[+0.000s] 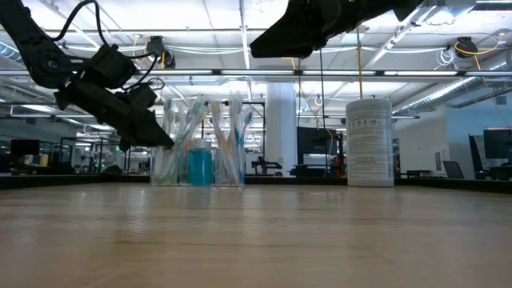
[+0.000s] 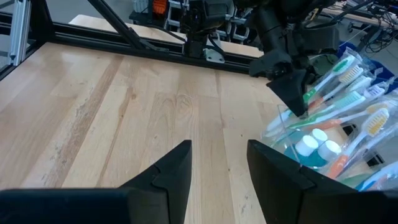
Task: Pick & Place toothbrushing station
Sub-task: Put the green toothbrush into the transparent organizer, then adjust the green toothbrush in the transparent organizer
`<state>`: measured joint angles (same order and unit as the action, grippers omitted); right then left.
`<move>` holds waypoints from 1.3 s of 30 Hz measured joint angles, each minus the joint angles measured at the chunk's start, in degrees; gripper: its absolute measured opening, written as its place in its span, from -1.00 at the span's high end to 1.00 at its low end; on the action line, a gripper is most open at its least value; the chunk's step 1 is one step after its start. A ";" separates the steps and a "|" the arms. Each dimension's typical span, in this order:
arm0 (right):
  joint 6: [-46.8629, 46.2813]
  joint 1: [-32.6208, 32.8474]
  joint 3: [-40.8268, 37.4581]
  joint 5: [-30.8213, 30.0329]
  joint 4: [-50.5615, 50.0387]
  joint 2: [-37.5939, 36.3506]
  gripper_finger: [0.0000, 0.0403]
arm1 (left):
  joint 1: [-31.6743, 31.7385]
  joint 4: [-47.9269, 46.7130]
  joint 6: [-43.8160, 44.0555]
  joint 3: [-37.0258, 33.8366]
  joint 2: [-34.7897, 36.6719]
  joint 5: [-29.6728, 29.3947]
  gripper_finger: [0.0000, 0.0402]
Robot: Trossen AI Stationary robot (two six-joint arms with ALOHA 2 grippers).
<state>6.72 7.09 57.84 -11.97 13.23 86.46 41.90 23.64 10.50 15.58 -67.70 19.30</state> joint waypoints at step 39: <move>-0.02 0.01 0.00 0.02 -1.99 0.02 0.28 | -11.02 0.96 -1.36 -0.07 20.23 -1.74 0.13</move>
<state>6.70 7.10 57.84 -11.94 11.25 86.48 30.88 24.60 9.13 15.51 -47.46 17.56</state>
